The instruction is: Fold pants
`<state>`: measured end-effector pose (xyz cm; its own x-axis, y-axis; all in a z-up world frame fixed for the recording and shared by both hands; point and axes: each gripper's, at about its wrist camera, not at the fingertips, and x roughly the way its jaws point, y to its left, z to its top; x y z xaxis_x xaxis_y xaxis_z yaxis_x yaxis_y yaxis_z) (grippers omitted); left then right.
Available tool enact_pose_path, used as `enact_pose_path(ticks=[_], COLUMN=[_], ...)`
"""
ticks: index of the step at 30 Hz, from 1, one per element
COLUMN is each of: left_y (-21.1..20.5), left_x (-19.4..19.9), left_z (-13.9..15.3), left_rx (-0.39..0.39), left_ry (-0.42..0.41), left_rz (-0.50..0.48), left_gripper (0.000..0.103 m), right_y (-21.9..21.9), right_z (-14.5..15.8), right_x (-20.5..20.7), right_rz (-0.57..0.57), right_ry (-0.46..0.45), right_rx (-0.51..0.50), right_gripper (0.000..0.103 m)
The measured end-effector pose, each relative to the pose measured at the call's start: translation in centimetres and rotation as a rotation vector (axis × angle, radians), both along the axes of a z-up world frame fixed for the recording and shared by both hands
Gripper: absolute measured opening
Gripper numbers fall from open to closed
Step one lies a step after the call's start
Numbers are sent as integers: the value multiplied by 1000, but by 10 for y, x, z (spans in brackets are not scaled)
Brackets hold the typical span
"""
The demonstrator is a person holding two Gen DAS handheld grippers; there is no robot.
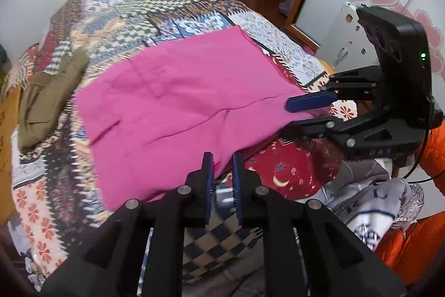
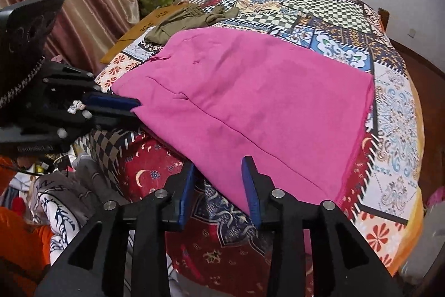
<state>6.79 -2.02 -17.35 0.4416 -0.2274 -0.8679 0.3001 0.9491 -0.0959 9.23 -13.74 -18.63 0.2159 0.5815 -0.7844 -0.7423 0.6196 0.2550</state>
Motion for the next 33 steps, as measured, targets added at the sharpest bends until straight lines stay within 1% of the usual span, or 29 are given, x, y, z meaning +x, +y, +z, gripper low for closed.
enact_pose_path(ticks=[2, 7, 11, 12, 16, 20, 24, 25, 26, 28, 29, 30, 31, 33], left_y=[9, 37, 57, 60, 63, 57, 57, 59, 63, 67, 69, 73, 77, 85], left_x=[-5, -10, -2, 1, 14, 25, 27, 27, 26, 23, 23, 21, 20, 19], left_z=[9, 29, 33, 31, 16, -7, -27, -30, -32, -32, -32, -33, -34, -36], left_rx=[4, 2, -19, -29, -46, -46, -30, -35, -47, -42, -19, -9, -17, -27], left_ry=[-16, -63, -83, -79, -47, -2, 40, 42, 42, 36, 28, 19, 17, 23], left_rz=[13, 91, 158, 165, 174, 160, 164, 166, 169, 184, 199, 211, 218, 237], left_gripper=[14, 14, 19, 21, 21, 21, 22, 22, 22, 26, 37, 42, 43, 44], right_y=[-4, -15, -17, -17, -13, -7, -4, -8, -12, -21, -26, -33, -36, -42], right_z=[3, 13, 22, 23, 23, 9, -19, -24, -26, -30, -31, -33, -34, -38], right_x=[-2, -2, -2, 0, 9, 21, 33, 36, 38, 42, 43, 43, 42, 42], right_rz=[-4, -20, -28, -31, -49, -62, -73, -77, -84, -115, -125, -141, -148, -177], right_ry=[-13, -32, -55, -60, -63, -14, 57, 81, 93, 104, 105, 101, 97, 60], right_rx=[-4, 1, 8, 13, 34, 34, -18, -10, 2, 3, 0, -8, -16, -71], right_gripper=[31, 31, 31, 31, 31, 31, 31, 33, 38, 41, 41, 41, 41, 41])
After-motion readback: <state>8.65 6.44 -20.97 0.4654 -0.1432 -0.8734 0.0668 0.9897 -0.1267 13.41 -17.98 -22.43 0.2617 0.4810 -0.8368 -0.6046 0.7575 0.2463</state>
